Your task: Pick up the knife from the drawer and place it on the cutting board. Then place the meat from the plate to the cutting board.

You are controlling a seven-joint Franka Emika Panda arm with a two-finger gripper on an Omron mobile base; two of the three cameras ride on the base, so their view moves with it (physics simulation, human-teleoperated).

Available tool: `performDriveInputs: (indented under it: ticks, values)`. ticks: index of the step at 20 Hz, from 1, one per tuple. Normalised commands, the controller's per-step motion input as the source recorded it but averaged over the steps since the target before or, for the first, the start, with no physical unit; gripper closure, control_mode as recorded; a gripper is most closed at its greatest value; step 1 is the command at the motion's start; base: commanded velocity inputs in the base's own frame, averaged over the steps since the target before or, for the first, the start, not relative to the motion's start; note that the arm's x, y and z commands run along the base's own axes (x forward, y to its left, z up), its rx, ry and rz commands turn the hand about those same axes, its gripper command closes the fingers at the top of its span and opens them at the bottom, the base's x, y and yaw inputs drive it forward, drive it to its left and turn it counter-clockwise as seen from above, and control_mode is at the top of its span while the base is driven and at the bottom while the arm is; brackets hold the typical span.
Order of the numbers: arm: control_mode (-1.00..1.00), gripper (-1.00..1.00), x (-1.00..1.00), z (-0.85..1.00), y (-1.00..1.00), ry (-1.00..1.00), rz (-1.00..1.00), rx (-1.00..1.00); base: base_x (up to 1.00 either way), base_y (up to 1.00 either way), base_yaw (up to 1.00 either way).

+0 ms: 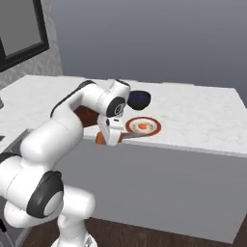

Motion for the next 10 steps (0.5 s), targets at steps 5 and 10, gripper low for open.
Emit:
performDriveInputs:
  ticks: [5, 10]
  values:
    - [1.0, 1.0, 0.0, 0.0, 0.0, 0.0, 0.0, 0.0, 0.54, 0.21, 0.0]
    - [1.0, 1.0, 0.0, 0.0, 0.0, 0.0, 0.0, 0.0, 0.59, 0.15, 0.0]
